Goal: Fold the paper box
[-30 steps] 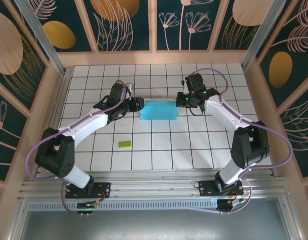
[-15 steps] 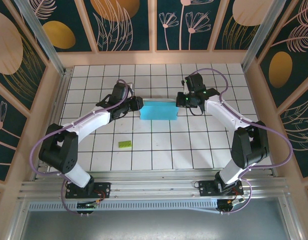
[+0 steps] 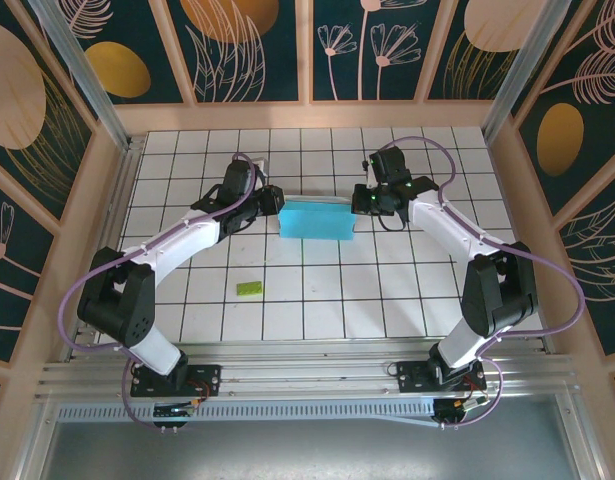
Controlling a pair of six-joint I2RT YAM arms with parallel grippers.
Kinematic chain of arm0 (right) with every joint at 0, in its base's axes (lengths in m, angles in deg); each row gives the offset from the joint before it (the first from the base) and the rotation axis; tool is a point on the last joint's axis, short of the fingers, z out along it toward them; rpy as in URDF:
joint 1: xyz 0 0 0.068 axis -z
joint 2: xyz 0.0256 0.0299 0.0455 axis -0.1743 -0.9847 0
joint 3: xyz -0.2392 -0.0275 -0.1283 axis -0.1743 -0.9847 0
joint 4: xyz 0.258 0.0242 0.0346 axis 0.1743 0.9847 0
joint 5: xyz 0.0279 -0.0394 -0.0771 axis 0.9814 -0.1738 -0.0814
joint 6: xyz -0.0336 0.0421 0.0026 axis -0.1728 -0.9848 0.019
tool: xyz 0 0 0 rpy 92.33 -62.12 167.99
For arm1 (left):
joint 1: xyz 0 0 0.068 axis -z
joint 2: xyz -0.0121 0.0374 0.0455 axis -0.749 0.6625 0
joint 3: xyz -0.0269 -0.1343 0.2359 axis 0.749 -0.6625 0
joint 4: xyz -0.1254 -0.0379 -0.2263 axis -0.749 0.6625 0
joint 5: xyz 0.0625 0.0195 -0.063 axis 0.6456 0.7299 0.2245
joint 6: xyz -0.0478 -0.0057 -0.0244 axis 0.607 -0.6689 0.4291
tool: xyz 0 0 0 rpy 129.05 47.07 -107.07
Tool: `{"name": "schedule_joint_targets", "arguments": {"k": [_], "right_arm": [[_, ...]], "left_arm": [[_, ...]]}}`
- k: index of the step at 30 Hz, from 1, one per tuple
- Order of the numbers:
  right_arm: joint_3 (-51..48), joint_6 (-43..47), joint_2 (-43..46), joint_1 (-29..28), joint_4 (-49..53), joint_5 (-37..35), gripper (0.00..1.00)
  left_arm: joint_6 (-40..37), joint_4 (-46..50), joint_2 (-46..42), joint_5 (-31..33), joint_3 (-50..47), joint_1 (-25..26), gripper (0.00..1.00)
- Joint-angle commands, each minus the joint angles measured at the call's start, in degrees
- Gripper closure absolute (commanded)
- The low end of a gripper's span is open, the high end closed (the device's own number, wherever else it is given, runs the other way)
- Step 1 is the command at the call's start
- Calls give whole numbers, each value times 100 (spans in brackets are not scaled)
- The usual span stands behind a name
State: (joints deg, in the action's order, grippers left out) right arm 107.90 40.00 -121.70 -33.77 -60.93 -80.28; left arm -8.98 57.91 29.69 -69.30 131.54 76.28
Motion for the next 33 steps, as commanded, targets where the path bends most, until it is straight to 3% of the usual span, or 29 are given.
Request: {"name": "schedule_joint_targets", "arguments": {"k": [1, 33], "right_arm": [[147, -54, 50, -49, 75, -27, 100], [-159, -733, 238, -6, 286, -36, 100]], "left_arm": [[-55, -20, 99, -26, 154, 36, 82], [-22, 182, -128, -283, -346, 36, 89]]}}
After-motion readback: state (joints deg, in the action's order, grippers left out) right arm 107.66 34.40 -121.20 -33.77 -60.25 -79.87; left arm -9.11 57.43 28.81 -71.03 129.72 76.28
